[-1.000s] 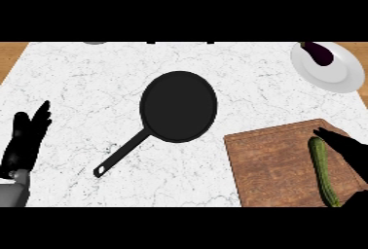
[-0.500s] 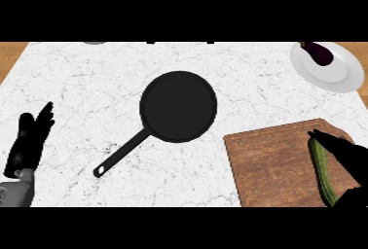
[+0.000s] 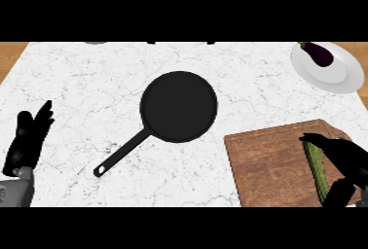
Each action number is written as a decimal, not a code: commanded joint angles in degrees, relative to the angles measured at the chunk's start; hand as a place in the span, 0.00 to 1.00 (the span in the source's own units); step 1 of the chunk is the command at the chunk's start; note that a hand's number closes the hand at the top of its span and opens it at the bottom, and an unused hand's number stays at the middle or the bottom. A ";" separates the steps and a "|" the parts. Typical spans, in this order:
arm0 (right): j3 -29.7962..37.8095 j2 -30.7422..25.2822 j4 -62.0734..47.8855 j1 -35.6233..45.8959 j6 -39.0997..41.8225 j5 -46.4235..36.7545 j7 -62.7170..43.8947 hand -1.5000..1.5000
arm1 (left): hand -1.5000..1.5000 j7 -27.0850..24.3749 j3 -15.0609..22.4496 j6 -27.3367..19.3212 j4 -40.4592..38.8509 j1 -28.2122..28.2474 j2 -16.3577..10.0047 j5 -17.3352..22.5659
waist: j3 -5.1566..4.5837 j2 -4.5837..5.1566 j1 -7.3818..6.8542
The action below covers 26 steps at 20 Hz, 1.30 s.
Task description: Pick the squash from the cutting board and place it in the pan
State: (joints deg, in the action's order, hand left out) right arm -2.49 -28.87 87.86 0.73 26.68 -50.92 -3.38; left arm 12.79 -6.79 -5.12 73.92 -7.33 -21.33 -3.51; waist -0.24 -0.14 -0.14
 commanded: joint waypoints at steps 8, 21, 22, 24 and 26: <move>2.28 0.14 -4.33 -0.01 -8.02 -6.83 8.04 1.00 | 0.50 1.09 -2.94 3.28 2.43 0.71 0.01 -0.31 | 0.24 0.13 0.13; -15.49 24.55 31.80 -21.73 -14.96 -21.93 -28.59 1.00 | 0.50 2.18 -2.97 2.28 3.07 1.34 -0.34 -1.08 | 0.20 -0.22 0.88; -16.17 24.42 31.33 -17.32 -17.25 -25.02 -28.85 1.00 | 0.50 2.48 -1.53 1.61 4.21 1.24 1.23 -1.62 | 0.21 -0.25 0.51; -15.60 21.90 32.15 -15.75 -23.66 -27.71 -25.12 1.00 | 0.50 -2.27 -1.71 0.76 1.35 4.04 2.14 -2.45 | 0.19 -0.18 0.48; -20.34 25.52 37.48 -12.88 -22.91 -29.05 -27.20 1.00 | 0.50 1.43 -0.92 0.68 3.42 1.81 2.81 -2.15 | 0.20 -0.28 0.30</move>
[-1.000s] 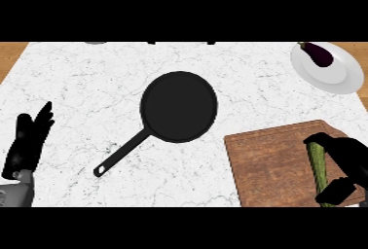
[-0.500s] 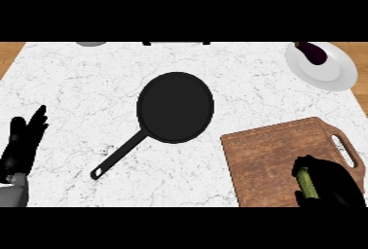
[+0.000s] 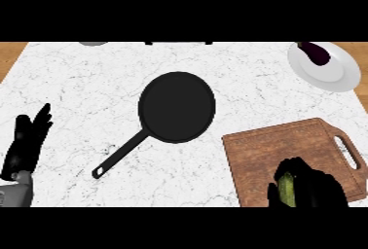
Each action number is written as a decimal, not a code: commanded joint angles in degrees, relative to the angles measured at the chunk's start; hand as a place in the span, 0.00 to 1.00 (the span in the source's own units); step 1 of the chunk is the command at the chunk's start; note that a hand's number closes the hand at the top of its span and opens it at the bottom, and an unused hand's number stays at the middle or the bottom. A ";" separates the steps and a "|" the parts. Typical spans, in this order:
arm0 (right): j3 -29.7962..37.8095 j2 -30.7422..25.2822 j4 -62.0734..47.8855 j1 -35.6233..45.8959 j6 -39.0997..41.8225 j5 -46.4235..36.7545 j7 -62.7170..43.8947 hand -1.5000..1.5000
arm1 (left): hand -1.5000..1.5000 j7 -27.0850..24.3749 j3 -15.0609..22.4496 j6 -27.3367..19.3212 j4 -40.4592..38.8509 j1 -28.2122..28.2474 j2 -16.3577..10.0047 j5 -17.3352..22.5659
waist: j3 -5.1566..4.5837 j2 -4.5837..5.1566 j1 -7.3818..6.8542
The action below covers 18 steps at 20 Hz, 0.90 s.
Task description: Pick the squash from the cutting board and place it in the pan
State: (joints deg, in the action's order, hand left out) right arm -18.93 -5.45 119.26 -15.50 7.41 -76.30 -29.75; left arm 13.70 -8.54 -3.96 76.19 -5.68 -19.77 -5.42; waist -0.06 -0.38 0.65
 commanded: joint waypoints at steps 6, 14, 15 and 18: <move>-11.63 5.28 3.48 9.57 -3.27 -7.67 -7.03 1.00 | 0.50 -0.34 -1.94 2.64 -1.51 -1.09 -1.78 0.78 | 0.05 0.35 -0.93; -5.99 5.42 -17.07 31.55 -12.67 5.23 -16.54 1.00 | 0.50 0.28 -0.42 0.83 -1.52 -2.98 0.72 -1.30 | 0.08 0.61 -1.58; -8.11 5.43 -17.59 33.90 -11.91 5.48 -19.63 1.00 | 0.50 -1.80 -0.68 1.75 -1.59 -1.12 0.43 -1.17 | 0.06 0.51 -1.47; -0.70 5.44 -27.76 41.74 -17.36 12.45 -17.15 1.00 | 0.50 1.19 -1.21 2.20 -1.85 -3.77 -0.48 -0.84 | 0.09 0.71 -1.80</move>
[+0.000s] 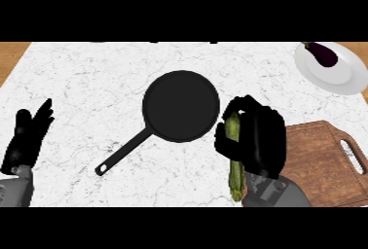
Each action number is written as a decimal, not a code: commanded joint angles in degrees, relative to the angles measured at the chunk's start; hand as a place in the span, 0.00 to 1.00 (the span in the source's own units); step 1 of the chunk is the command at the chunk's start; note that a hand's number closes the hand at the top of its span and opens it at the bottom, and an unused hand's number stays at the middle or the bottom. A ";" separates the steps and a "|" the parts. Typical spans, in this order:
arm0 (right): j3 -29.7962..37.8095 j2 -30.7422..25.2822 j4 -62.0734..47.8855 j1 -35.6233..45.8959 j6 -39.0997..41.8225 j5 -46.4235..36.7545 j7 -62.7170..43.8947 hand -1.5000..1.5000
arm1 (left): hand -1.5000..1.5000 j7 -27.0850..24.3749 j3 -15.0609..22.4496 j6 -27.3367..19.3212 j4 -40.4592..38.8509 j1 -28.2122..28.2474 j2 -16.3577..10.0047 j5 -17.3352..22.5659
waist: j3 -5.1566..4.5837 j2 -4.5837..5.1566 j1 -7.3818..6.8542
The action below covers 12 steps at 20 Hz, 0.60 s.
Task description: Pick the squash from the cutting board and place it in the pan
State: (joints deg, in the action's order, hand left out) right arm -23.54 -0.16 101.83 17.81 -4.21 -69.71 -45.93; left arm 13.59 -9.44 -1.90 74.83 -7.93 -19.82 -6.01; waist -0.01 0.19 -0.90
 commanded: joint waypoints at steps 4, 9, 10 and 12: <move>4.35 0.16 -22.82 16.32 -13.23 11.69 0.05 1.00 | 0.50 0.08 -0.61 0.02 -0.37 -0.56 -0.15 -0.56 | 0.02 0.08 -0.34; 6.49 0.16 -43.41 25.43 -20.83 18.55 4.36 1.00 | 0.50 2.73 1.87 -0.45 1.85 -1.45 1.93 -1.66 | 0.05 0.33 -1.27; 4.04 0.16 -48.00 26.05 -26.60 19.28 4.81 1.00 | 0.50 -0.13 1.06 0.22 -0.24 -1.27 1.17 -1.35 | 0.04 0.66 -2.20; 3.26 0.16 -53.27 29.64 -28.02 23.63 5.13 1.00 | 0.50 0.35 1.76 0.31 1.61 0.28 1.84 -1.51 | 0.06 0.59 -2.69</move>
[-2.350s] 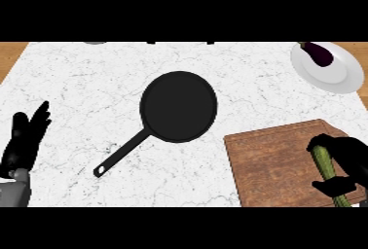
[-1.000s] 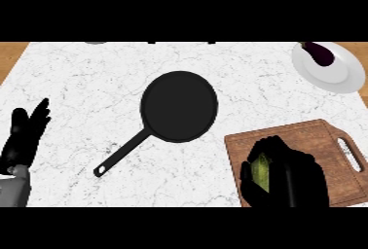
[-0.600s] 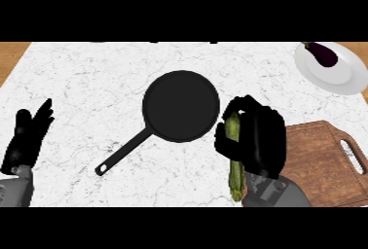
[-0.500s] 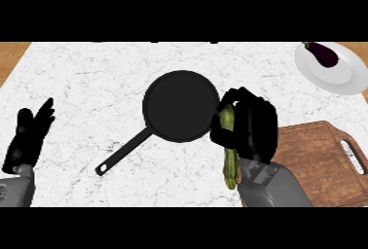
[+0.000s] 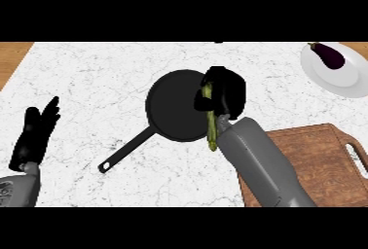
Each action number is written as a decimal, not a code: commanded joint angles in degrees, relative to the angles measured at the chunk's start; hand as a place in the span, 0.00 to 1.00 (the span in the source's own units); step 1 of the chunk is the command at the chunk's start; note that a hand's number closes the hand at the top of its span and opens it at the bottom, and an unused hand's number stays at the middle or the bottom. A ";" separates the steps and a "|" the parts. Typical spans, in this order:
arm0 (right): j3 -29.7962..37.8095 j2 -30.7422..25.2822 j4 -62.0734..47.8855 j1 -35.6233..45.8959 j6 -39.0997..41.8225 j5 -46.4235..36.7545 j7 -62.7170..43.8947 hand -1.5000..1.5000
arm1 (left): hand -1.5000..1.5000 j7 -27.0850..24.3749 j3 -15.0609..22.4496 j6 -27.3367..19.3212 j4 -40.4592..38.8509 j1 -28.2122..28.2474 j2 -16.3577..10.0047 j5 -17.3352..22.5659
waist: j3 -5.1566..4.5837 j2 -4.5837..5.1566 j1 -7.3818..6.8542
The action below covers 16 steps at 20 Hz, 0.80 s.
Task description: Pick the squash from the cutting board and place it in the pan
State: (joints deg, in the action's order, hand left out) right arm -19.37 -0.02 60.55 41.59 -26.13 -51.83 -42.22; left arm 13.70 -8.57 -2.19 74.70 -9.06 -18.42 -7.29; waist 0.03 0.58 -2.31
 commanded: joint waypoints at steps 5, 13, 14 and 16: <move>1.19 0.02 -24.58 11.18 -9.90 14.52 11.96 1.00 | 0.50 -0.93 1.08 0.61 -0.72 -1.11 1.44 -0.20 | 0.03 0.79 -2.07; 2.43 0.02 -29.44 9.84 -12.41 31.47 23.21 0.00 | 0.50 -0.15 1.79 0.49 -1.66 -5.09 1.57 -1.05 | 0.14 1.73 -4.36; 3.02 0.02 -31.44 11.98 -11.97 31.82 22.42 0.00 | 0.50 0.07 3.28 -0.15 0.82 -3.12 3.14 -1.60 | 0.16 1.64 -5.35; 3.80 0.02 -32.06 10.87 -14.15 33.76 27.38 0.00 | 0.50 1.03 3.31 1.03 0.37 -4.74 2.17 -1.47 | 0.22 1.97 -5.49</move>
State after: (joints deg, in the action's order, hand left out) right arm -16.17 0.00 31.42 52.45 -38.61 -22.80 -20.18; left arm 13.80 -6.25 -1.49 74.59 -12.61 -16.79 -8.47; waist 0.18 2.20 -6.80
